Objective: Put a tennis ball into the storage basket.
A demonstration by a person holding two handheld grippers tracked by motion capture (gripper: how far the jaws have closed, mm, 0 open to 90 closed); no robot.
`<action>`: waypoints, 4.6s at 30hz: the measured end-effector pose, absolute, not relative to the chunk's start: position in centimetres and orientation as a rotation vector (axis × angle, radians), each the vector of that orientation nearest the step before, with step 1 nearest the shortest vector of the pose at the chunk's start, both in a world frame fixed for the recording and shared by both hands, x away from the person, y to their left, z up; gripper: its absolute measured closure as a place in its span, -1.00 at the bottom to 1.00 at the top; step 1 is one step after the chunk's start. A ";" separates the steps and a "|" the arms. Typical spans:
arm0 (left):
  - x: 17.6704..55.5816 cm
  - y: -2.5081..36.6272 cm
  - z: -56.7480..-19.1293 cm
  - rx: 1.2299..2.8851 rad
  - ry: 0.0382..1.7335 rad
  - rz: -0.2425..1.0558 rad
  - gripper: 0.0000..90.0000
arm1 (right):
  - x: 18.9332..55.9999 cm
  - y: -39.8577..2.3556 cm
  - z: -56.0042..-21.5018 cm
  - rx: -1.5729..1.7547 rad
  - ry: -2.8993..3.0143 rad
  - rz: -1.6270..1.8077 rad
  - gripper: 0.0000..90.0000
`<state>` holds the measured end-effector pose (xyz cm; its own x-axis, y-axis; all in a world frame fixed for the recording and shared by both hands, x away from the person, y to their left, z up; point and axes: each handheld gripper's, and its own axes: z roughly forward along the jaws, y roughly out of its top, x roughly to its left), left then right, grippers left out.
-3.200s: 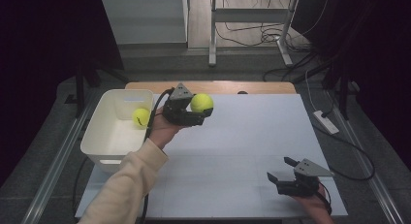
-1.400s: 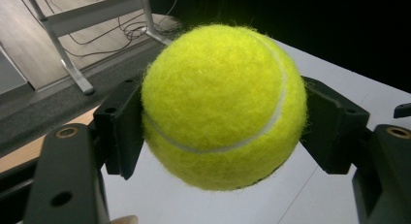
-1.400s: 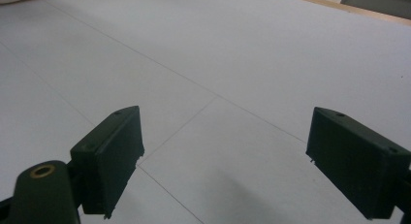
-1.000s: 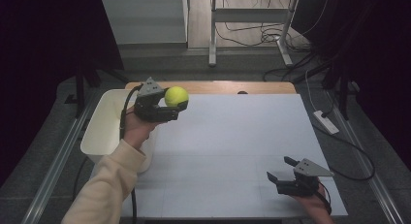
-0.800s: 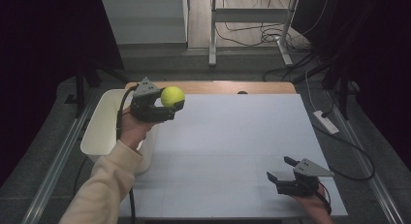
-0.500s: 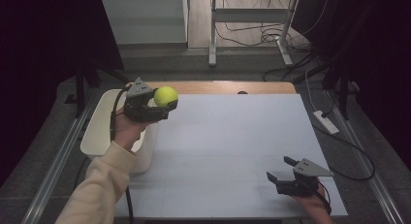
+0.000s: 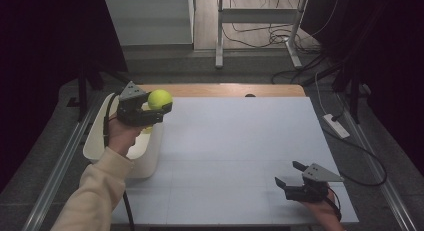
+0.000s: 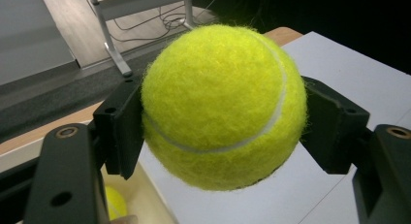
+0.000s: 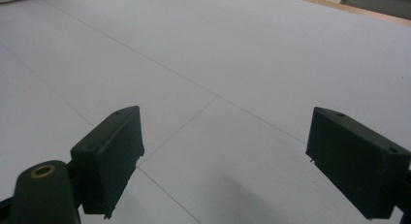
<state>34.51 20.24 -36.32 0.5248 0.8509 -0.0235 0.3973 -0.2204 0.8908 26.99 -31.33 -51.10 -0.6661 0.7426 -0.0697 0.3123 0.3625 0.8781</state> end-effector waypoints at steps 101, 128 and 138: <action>34.3 25.5 -38.5 1.822 1.213 0.522 -0.77 | 27.2 -31.4 -51.1 0.918 2.165 1.265 -0.71; 29.4 22.2 -38.8 1.764 0.996 0.427 -0.74 | 27.4 -30.8 -51.0 0.886 2.187 1.260 -0.71; 27.6 19.3 -39.7 1.799 0.890 0.436 -0.73 | 27.4 -30.8 -51.0 0.887 2.184 1.256 -0.71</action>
